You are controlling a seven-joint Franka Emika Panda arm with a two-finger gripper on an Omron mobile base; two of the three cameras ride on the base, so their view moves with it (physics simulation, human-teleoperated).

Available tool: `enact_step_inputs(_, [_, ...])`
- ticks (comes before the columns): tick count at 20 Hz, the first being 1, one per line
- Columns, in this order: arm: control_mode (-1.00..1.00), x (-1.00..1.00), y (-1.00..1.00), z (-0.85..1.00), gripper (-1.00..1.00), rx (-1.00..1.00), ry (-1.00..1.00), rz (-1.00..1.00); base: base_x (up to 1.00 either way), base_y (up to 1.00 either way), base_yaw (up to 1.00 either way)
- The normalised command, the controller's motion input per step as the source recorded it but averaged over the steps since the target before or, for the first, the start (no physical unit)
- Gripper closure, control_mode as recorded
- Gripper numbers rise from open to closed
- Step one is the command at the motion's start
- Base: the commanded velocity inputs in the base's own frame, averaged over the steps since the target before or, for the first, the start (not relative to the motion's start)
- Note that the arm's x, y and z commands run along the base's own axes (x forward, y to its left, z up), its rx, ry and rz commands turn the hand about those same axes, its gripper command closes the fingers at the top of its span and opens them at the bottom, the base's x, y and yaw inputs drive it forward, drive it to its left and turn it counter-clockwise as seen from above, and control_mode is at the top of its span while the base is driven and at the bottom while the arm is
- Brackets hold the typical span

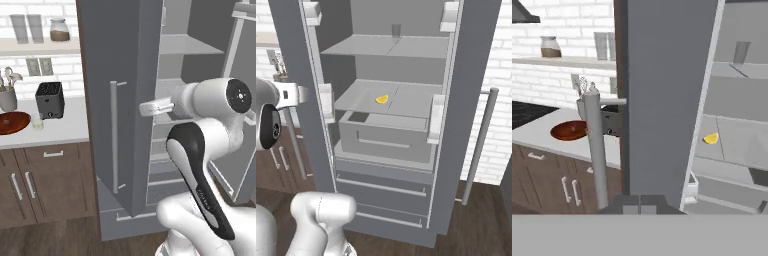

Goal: Grab a lemon wedge from the fridge and one ice cube from the ice bowl, and put them in the glass of lemonade.

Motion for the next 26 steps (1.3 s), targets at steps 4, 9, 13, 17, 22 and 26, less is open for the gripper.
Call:
enact_step_inputs(4, [-1.0,-0.09,-0.51,0.83,1.0,0.13,0.02,-0.05,0.0,0.0,0.0])
enact_step_inputs(9, [-1.0,0.63,-0.14,0.26,1.0,0.01,0.26,0.0,0.0,0.0,0.0])
enact_step_inputs(13, [-1.0,0.76,-0.31,-0.16,1.0,0.07,0.21,0.0,0.0,0.0,0.0])
enact_step_inputs(17, [-1.0,0.2,-0.61,-0.45,1.0,0.3,0.0,0.0,0.0,0.0,0.0])
enact_step_inputs(22, [-1.0,0.14,-0.06,-0.49,-1.0,0.22,0.0,0.0,0.0,0.0,0.0])
enact_step_inputs(26, [-1.0,0.51,0.31,-0.17,-1.0,0.2,0.05,0.07,0.0,0.0,0.0])
